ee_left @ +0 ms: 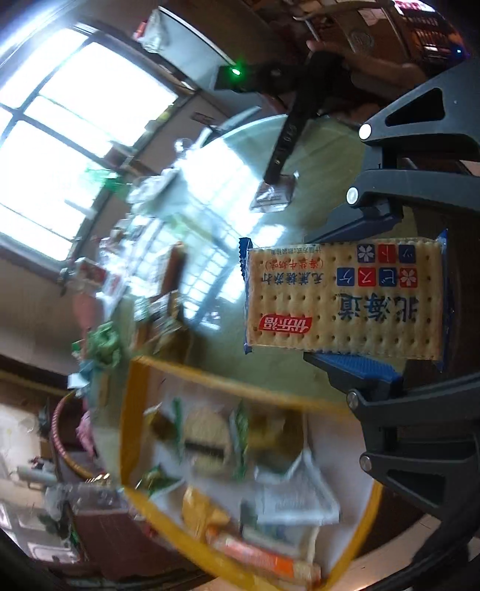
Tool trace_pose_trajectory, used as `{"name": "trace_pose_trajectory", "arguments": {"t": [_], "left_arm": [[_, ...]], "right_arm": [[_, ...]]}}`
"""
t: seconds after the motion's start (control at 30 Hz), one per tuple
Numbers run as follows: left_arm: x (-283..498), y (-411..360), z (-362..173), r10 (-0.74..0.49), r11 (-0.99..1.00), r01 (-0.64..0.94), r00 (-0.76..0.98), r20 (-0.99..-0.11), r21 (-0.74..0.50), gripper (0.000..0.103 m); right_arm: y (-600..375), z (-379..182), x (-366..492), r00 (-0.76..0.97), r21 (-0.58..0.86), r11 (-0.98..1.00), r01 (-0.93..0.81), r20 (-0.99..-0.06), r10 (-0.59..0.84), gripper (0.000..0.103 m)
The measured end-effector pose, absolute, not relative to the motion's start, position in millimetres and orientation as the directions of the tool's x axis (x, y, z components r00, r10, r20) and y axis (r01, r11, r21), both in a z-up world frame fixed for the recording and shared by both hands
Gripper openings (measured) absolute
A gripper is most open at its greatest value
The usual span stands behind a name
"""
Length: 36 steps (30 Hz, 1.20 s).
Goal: Organize snacks
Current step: 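Carry the cracker packet with the left tool while the right tool carries the white packet into the tray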
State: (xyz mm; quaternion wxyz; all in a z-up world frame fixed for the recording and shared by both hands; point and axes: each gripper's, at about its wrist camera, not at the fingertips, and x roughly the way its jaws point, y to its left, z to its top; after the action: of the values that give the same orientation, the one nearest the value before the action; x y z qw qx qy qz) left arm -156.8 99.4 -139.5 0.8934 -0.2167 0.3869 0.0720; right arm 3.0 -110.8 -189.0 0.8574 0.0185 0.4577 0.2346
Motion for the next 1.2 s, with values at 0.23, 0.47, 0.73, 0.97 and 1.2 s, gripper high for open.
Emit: {"name": "trace_pose_trajectory", "arguments": {"t": [0.23,0.47,0.73,0.97,1.2], "left_arm": [[-193,157,-119,0.075,0.834,-0.424,0.722,-0.687,-0.355,0.054],[-193,202,-130,0.141,0.799,-0.511,0.673,-0.726,-0.318,0.054],[-167,235,-154,0.116,0.813,-0.512,0.610,-0.784,-0.277,0.054],[-157,239,-172,0.133,0.830,-0.513,0.566,-0.814,-0.221,0.055],[-160,241,-177,0.112,0.838,-0.490,0.583,-0.805,-0.239,0.080]], "right_arm": [[-90,-166,-10,0.476,0.277,0.853,-0.443,-0.733,0.485,0.002],[-31,-134,-34,0.407,0.319,0.747,-0.584,-0.681,0.609,0.002],[72,-124,-39,0.310,0.289,0.648,-0.705,-0.696,0.648,0.002],[152,-151,-16,0.260,0.258,0.644,-0.720,-0.760,0.595,0.002],[163,-167,-1,0.214,0.341,0.646,-0.683,-0.752,0.624,0.017]]}}
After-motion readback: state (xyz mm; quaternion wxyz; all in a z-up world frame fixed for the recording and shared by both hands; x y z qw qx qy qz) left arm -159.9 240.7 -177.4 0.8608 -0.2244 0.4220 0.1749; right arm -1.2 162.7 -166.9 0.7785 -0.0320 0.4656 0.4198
